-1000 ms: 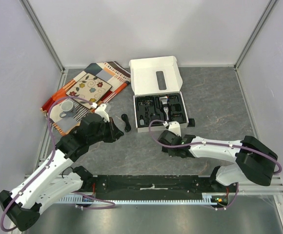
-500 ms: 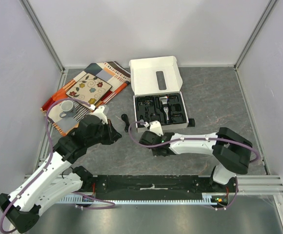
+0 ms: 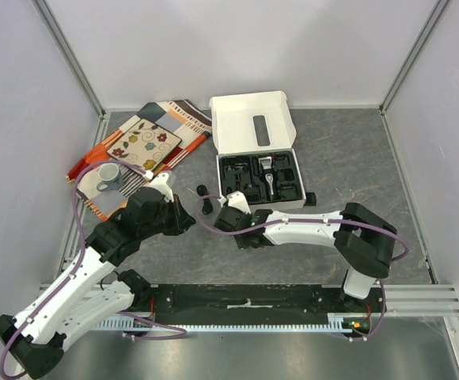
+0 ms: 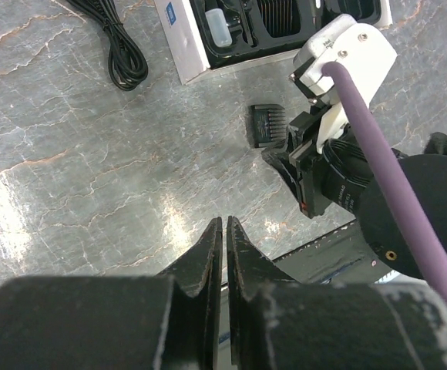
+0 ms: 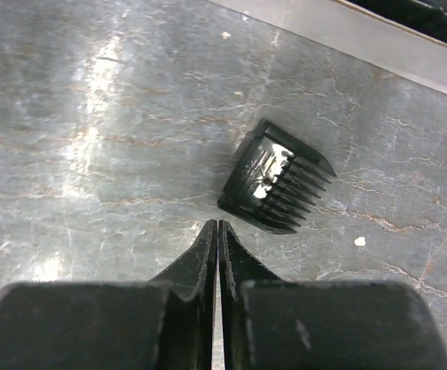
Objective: Sort the hair-cutting tools
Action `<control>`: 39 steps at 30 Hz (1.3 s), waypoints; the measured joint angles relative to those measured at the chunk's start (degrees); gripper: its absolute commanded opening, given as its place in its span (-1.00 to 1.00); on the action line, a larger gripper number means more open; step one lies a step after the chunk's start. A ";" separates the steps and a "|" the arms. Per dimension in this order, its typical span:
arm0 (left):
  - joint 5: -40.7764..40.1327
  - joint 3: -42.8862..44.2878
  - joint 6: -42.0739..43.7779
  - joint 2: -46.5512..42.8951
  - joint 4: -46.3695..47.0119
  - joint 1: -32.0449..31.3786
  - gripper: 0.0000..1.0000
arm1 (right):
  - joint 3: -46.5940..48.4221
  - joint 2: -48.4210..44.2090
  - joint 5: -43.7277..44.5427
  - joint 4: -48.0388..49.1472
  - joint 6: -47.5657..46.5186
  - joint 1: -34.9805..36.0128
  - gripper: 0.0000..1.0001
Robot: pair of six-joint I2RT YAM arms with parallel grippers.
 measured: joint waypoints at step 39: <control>0.57 0.31 0.02 -0.42 -0.22 0.00 -0.78 | -1.49 -9.46 -33.68 -4.96 -61.94 -14.27 0.75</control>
